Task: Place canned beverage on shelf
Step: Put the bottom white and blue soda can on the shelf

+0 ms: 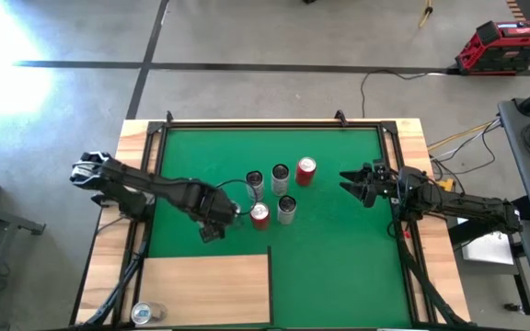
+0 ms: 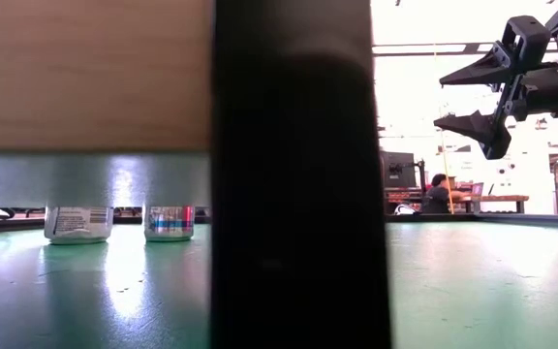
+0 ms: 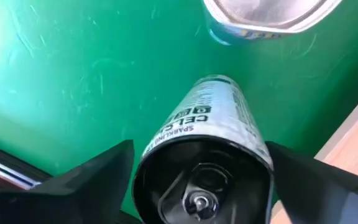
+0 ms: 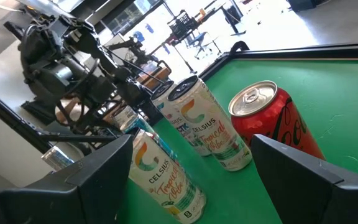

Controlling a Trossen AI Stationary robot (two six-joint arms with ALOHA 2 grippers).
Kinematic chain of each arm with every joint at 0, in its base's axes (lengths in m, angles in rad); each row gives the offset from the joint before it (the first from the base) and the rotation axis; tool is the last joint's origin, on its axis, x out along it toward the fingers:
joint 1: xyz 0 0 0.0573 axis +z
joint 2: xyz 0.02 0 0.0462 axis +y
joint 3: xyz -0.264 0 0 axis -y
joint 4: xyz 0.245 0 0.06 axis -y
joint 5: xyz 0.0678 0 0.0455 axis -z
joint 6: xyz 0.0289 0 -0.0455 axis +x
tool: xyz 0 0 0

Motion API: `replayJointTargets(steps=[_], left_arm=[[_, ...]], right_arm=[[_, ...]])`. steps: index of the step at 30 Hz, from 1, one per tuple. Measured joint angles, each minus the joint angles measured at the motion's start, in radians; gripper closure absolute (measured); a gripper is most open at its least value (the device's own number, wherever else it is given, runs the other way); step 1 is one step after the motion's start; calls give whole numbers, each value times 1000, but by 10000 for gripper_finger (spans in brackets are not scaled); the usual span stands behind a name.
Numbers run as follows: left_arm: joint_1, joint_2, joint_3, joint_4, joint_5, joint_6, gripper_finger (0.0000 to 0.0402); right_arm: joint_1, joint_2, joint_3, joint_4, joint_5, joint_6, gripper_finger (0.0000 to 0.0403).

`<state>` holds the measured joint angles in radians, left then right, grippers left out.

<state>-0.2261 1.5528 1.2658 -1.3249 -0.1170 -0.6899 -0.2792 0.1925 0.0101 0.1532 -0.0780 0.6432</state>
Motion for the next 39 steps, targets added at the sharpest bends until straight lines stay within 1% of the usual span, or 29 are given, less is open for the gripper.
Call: replayJointTargets(steps=[5,6,9,12,21,26,33,37,39], left_arm=[[8,-2,-9,8,18,-42,148],[8,-2,-9,7,18,-61,158],[8,-2,-2,1,19,-135,158],[11,0,14,-6,11,-262,158],[19,-16,79,-87,7,-797,158],[16,-17,94,-132,33,-1066,158],[12,-17,94,-134,46,-1297,158],[11,-17,94,-134,88,-1377,158],[10,-17,94,-134,94,-1392,158]], right_arm=[[0,0,0,0,0,0,85],[0,0,0,0,0,0,85],[0,0,0,0,0,0,85],[0,0,0,0,0,0,85],[0,0,0,0,0,0,85],[0,0,0,0,0,0,85],[0,0,0,0,0,0,85],[0,0,0,0,0,0,85],[0,0,0,0,0,0,85]])
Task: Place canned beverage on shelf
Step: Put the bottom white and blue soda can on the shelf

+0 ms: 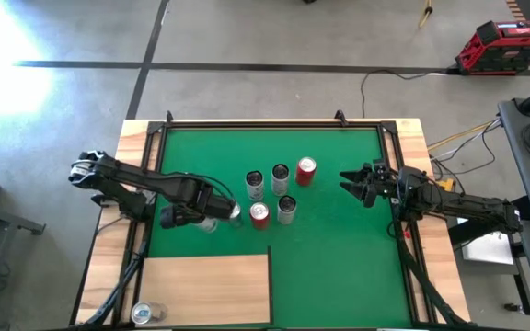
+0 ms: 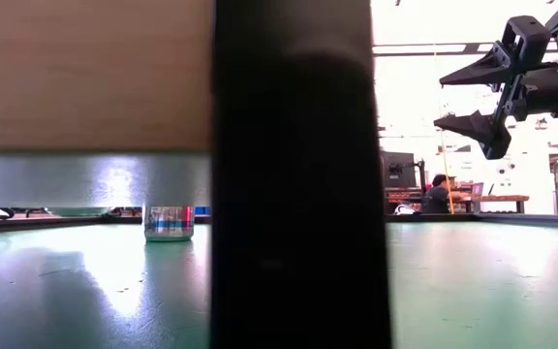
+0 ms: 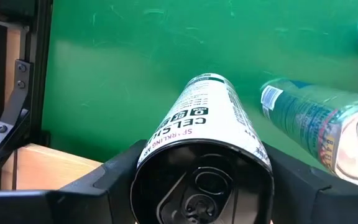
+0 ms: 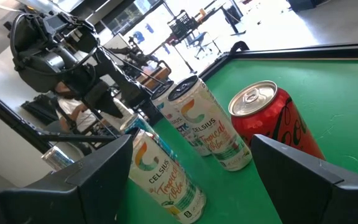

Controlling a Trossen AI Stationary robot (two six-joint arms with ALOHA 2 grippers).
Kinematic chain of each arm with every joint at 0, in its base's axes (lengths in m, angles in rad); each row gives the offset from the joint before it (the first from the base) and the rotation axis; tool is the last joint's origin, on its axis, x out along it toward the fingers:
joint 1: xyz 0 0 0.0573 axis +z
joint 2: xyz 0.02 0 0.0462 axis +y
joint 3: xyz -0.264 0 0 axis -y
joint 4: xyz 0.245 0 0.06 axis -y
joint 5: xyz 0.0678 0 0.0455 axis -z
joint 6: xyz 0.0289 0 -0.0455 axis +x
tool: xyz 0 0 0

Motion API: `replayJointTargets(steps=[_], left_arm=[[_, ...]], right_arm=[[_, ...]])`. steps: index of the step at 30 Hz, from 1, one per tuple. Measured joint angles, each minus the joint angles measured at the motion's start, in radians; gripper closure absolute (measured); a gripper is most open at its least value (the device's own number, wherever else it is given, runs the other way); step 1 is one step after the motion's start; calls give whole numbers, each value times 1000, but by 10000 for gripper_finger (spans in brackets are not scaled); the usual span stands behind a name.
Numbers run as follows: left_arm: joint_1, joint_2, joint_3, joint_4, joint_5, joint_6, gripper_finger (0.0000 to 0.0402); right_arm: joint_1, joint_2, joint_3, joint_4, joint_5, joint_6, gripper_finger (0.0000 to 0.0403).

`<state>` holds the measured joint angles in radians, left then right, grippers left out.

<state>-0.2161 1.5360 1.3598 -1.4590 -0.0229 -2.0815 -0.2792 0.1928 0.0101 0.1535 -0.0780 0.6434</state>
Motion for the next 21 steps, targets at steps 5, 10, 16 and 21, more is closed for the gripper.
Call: replayJointTargets(steps=[5,10,16,21], left_arm=[[0,0,-16,0,7,-13,158],[-6,0,-53,8,29,-26,158],[-19,0,-46,7,45,-26,158],[-40,-13,-11,-3,43,-32,158]], right_arm=[[0,0,0,0,0,0,85],[0,0,0,0,0,0,85],[0,0,0,0,0,0,85],[0,0,0,0,0,0,85]])
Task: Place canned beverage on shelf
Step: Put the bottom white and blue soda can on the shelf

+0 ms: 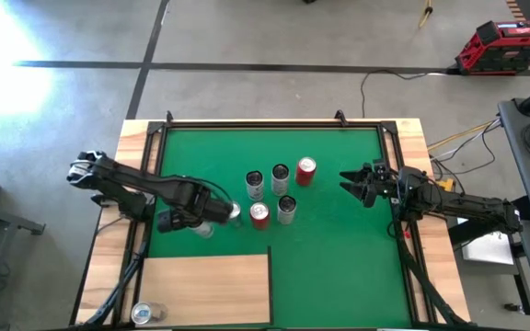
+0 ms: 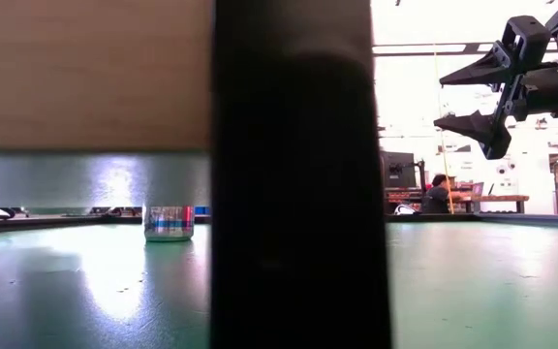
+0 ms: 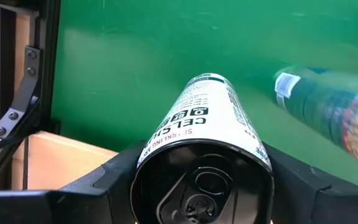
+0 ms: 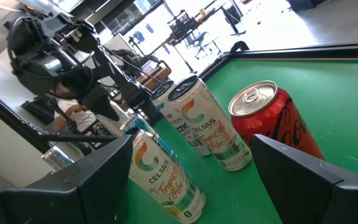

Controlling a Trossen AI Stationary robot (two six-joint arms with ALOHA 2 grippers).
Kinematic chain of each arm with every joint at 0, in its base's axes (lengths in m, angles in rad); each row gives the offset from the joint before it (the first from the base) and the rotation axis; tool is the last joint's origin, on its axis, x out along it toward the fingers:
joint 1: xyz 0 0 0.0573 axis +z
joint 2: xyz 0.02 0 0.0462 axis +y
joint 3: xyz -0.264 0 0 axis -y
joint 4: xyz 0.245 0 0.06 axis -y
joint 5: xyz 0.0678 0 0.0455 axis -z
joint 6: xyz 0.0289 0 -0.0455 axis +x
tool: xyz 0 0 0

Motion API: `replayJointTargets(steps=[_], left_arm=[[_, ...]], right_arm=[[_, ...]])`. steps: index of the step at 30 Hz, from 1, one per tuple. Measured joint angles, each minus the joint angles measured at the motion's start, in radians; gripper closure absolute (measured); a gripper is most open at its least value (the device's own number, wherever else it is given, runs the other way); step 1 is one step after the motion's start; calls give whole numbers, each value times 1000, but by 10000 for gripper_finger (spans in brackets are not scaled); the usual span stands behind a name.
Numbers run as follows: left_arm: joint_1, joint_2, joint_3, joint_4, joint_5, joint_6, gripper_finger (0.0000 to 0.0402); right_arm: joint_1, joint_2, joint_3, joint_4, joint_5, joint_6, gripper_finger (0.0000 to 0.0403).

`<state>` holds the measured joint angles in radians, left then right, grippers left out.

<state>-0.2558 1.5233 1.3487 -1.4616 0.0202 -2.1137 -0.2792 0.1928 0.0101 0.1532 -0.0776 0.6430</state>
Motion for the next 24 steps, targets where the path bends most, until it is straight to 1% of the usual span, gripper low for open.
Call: replayJointTargets(steps=[3,7,16,20,24], left_arm=[[-31,0,31,-11,18,-34,158],[-102,1,73,-30,32,-112,158],[-329,9,150,-33,35,-388,158],[-417,53,194,-40,43,-503,158],[-471,142,306,-111,74,-537,158]], right_arm=[[0,0,0,0,0,0,85],[0,0,0,0,0,0,85],[0,0,0,0,0,0,85],[0,0,0,0,0,0,85],[0,0,0,0,0,0,85]])
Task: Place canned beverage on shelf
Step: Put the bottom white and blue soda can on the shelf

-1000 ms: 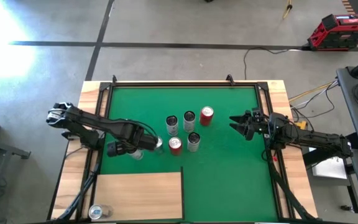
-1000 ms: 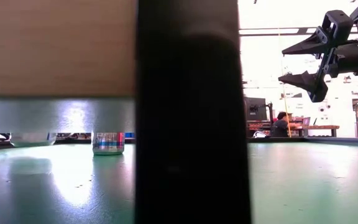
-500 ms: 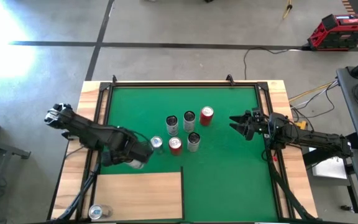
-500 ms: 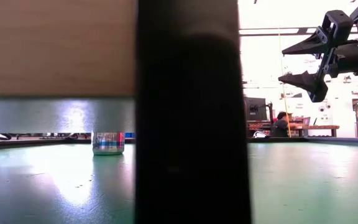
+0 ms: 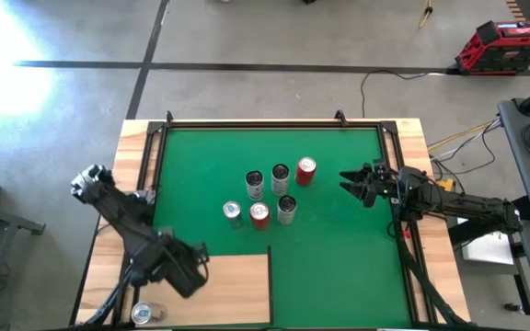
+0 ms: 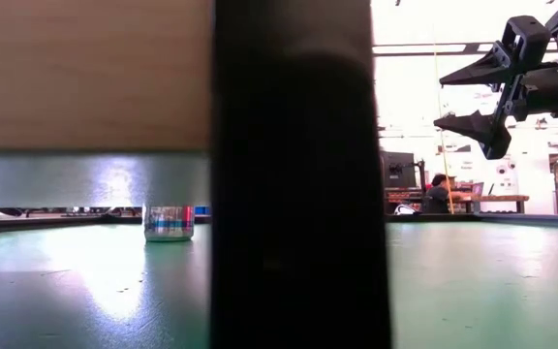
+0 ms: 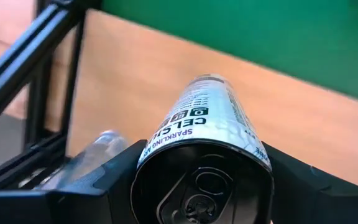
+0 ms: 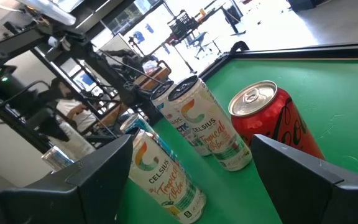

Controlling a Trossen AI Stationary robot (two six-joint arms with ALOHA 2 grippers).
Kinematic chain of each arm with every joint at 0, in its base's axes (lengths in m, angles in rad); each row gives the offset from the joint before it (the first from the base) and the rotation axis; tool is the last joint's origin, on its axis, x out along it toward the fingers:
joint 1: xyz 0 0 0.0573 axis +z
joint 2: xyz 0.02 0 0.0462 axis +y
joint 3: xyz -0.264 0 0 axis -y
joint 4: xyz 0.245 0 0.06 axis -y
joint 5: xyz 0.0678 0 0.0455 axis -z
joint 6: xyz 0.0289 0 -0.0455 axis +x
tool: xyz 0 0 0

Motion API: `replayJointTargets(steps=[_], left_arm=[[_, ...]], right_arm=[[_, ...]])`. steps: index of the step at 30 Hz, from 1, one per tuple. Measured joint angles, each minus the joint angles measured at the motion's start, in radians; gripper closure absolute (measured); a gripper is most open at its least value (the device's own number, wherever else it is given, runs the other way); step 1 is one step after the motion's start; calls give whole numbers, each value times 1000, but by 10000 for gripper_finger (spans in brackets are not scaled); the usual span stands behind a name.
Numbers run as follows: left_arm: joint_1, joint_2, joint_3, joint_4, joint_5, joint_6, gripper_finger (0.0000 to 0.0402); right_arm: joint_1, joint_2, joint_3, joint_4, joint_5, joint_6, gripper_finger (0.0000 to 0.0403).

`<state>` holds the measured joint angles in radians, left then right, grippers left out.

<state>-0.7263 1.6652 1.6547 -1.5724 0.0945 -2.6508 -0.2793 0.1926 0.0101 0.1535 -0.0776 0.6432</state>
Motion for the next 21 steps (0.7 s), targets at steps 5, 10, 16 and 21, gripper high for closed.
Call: replayJointTargets(steps=[5,10,16,21], left_arm=[[-57,111,140,9,-4,9,158],[-108,193,223,9,-3,7,158],[-169,256,292,2,29,-16,158],[-218,296,347,2,29,-46,158]], right_arm=[[0,0,0,0,0,0,85],[0,0,0,0,0,0,85],[0,0,0,0,0,0,85],[0,0,0,0,0,0,85]])
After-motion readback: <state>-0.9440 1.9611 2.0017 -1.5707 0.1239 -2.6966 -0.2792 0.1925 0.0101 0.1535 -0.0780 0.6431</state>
